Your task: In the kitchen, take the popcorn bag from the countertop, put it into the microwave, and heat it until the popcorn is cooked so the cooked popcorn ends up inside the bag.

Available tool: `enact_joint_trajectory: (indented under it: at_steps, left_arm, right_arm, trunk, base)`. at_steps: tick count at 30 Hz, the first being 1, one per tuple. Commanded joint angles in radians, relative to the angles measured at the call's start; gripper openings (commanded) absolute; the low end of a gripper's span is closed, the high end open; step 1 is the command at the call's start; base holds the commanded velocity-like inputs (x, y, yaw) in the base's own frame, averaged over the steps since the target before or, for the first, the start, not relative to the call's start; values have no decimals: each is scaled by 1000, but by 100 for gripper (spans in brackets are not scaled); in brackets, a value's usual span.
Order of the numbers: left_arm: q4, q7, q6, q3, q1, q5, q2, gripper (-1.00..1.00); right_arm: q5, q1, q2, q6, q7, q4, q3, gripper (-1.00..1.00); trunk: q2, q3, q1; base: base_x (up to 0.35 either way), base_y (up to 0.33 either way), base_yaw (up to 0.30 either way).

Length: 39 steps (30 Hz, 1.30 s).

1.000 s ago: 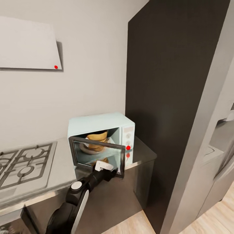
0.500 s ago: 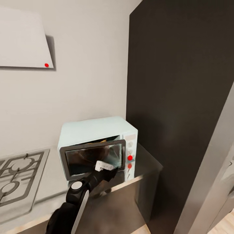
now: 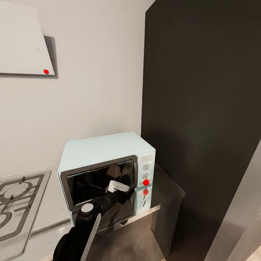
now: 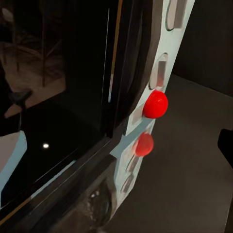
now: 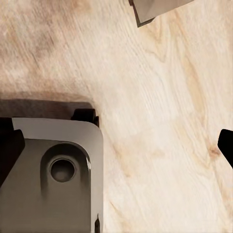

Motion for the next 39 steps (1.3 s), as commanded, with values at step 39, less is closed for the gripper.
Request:
enact_joint_trajectory:
  at_steps: [39]
  left_arm:
    - [720,321,82,-244,-5,360,-5,100]
  right_arm:
    - [9,18,0,-2,2,5,-8,100]
  trunk:
    - [-1,-1,0]
  base:
    - [-324,-2,0]
